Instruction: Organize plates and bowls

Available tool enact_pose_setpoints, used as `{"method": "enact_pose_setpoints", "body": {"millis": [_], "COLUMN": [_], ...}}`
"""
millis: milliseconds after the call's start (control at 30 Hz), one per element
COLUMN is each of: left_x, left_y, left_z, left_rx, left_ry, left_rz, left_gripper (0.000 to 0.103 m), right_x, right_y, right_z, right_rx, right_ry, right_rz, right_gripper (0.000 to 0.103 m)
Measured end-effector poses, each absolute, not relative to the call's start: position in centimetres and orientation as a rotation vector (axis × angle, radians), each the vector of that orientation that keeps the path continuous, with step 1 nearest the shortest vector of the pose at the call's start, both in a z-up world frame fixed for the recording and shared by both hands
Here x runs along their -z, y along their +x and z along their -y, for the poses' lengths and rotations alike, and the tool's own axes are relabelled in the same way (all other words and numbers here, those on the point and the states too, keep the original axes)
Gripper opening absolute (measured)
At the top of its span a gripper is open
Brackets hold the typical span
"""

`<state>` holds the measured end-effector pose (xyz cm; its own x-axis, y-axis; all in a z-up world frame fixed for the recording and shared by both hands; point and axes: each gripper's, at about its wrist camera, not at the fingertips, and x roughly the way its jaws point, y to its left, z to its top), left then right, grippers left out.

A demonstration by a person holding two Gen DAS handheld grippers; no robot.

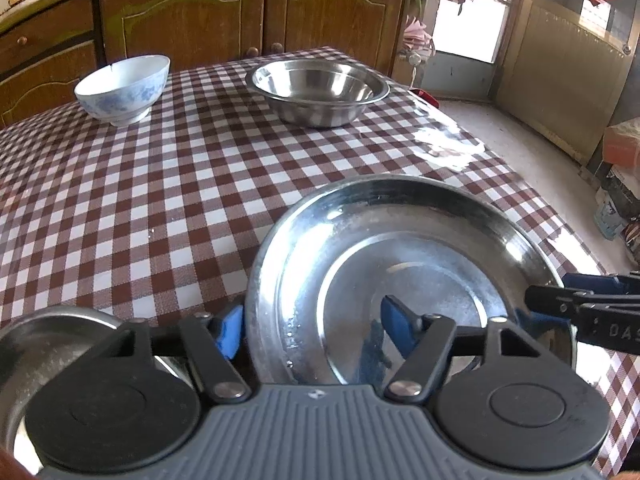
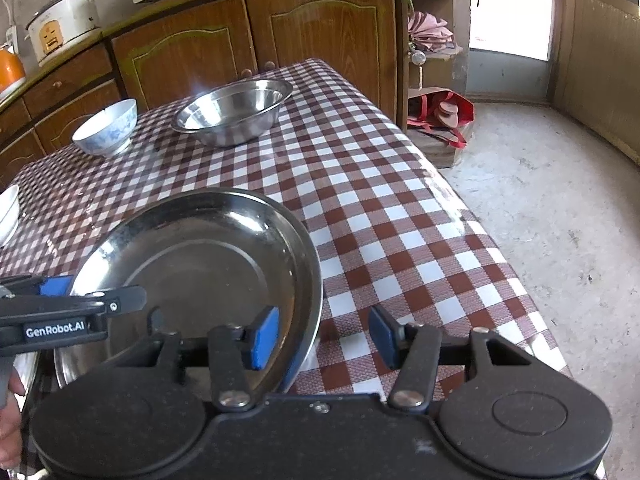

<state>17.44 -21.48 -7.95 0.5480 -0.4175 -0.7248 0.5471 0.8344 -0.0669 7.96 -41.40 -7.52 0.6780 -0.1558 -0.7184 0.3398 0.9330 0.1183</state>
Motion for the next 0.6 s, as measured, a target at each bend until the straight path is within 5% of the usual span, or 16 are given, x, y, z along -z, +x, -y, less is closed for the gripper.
{"method": "enact_pose_setpoints", "body": {"millis": [67,133,367,600], "left_x": [8.0,7.9,7.7,6.3], "left_y": [17.5,17.5,17.8,17.2], "left_z": [21.6,21.6,20.9,20.8], "left_rx": [0.575,0.577,0.569,0.562], "left_ry": [0.174,0.175,0.146,0.136], "left_rz": [-0.806,-0.802,-0.812,-0.777], "left_gripper": [0.062,0.052,0.036,0.036], "right_x": [7.7,7.8,7.2,5.7], "right_y": [8.2,8.3,8.1,7.9], "right_z": [41.4,41.3,41.2,41.2], "right_rx": [0.274,0.269,0.295,0.3], "right_ry": [0.259,0.262,0.24,0.223], "right_rz": [-0.782,-0.78,-0.755,-0.726], "right_gripper": [0.038,0.027,0.024,0.024]}}
